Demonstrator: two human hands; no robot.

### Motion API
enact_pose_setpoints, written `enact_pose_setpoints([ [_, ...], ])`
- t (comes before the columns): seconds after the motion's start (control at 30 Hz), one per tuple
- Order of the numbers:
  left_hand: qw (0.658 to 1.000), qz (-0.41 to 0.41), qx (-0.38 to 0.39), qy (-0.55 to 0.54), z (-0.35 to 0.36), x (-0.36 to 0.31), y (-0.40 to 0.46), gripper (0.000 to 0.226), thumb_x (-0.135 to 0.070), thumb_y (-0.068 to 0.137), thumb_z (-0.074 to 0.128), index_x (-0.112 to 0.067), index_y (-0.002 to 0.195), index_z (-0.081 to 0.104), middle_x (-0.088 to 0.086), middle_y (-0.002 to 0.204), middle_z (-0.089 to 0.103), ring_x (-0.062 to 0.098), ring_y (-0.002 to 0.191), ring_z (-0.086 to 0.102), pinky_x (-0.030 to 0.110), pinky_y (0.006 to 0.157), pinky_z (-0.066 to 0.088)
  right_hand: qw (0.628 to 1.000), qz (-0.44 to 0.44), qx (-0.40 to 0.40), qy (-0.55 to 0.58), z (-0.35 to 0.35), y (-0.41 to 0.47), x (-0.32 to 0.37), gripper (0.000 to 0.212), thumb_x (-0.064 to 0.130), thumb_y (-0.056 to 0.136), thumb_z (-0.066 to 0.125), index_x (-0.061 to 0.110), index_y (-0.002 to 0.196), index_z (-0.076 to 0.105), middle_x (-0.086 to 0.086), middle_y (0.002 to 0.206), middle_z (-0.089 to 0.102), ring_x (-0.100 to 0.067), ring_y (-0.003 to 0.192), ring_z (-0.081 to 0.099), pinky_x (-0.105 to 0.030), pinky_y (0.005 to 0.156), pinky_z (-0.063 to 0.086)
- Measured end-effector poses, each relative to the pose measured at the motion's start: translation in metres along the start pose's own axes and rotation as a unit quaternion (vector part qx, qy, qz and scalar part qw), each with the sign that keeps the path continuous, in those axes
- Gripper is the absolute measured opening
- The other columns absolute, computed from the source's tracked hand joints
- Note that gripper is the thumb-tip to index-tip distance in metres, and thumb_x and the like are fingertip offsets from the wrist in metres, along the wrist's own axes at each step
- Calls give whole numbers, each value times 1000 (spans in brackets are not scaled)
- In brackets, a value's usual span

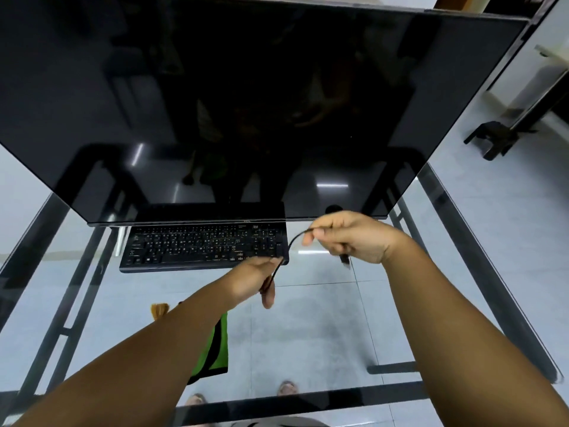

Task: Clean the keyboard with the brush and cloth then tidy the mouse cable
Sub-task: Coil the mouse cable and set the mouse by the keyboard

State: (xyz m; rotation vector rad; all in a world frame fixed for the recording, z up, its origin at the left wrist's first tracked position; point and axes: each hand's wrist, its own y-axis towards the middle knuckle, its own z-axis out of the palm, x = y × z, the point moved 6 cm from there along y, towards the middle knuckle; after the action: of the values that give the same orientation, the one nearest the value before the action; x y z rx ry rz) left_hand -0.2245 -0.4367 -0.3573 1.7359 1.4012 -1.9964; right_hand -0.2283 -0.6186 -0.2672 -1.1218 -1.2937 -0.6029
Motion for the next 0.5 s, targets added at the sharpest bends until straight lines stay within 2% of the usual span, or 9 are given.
enact_pose_setpoints([
  [0.03, 999, 4, 26, -30, 6, -1, -1, 59, -41, 106, 25, 5, 125, 57, 27, 56, 53, 19, 63, 56, 36, 95, 47, 999, -8, -38, 25, -6, 3, 1, 21, 22, 95, 56, 13, 99, 74, 0, 56, 36, -13, 54, 27, -26, 54, 23],
  [0.07, 996, 4, 46, -72, 12, -5, -4, 66, -47, 105, 21, 2, 121, 62, 19, 48, 40, 19, 53, 44, 35, 96, 49, 996, -12, -78, 50, -12, 6, 0, 21, 21, 97, 55, 11, 98, 74, 0, 56, 36, -12, 53, 26, -26, 54, 23],
  [0.13, 984, 11, 76, -159, 19, -14, -8, 72, -55, 101, 19, -4, 106, 70, 3, 46, 20, 16, 43, 21, 30, 85, 50, 982, -5, -159, 104, -21, 14, -10, 24, 19, 101, 51, 9, 97, 72, -1, 57, 38, -11, 51, 26, -23, 52, 23],
  [0.2, 962, 21, 89, -256, 20, -24, -12, 60, -53, 98, 30, -5, 90, 66, -2, 44, 16, 13, 39, 15, 29, 74, 48, 961, 20, -228, 152, -26, 21, -27, 23, 18, 101, 50, 11, 92, 69, -1, 59, 41, -11, 50, 26, -23, 50, 23],
  [0.27, 937, 36, 87, -336, 15, -31, -13, 39, -42, 95, 42, -8, 82, 58, -4, 43, 19, 11, 37, 17, 29, 69, 47, 946, 61, -282, 148, -30, 23, -48, 19, 17, 99, 51, 17, 87, 66, -1, 63, 43, -11, 49, 29, -27, 50, 23],
  [0.33, 915, 57, 74, -392, 8, -37, -15, 31, -33, 98, 41, -11, 79, 53, -3, 46, 24, 12, 40, 24, 31, 73, 49, 946, 93, -299, 86, -28, 23, -62, 18, 16, 95, 56, 23, 81, 65, 1, 65, 46, -13, 50, 32, -27, 51, 23],
  [0.43, 897, 77, 43, -432, -4, -40, -13, 32, -27, 101, 39, -11, 75, 52, 2, 57, 37, 16, 54, 43, 38, 85, 53, 961, 98, -257, -11, -14, 22, -68, 16, 17, 93, 60, 22, 81, 69, 1, 80, 65, -11, 56, 43, -23, 48, 31],
  [0.5, 901, 81, 24, -426, -10, -40, -13, 34, -25, 101, 39, -10, 73, 52, 4, 64, 46, 18, 65, 52, 40, 91, 53, 966, 82, -232, -77, -7, 24, -67, 11, 18, 93, 64, 16, 87, 73, 1, 91, 73, -3, 61, 52, -18, 54, 42],
])
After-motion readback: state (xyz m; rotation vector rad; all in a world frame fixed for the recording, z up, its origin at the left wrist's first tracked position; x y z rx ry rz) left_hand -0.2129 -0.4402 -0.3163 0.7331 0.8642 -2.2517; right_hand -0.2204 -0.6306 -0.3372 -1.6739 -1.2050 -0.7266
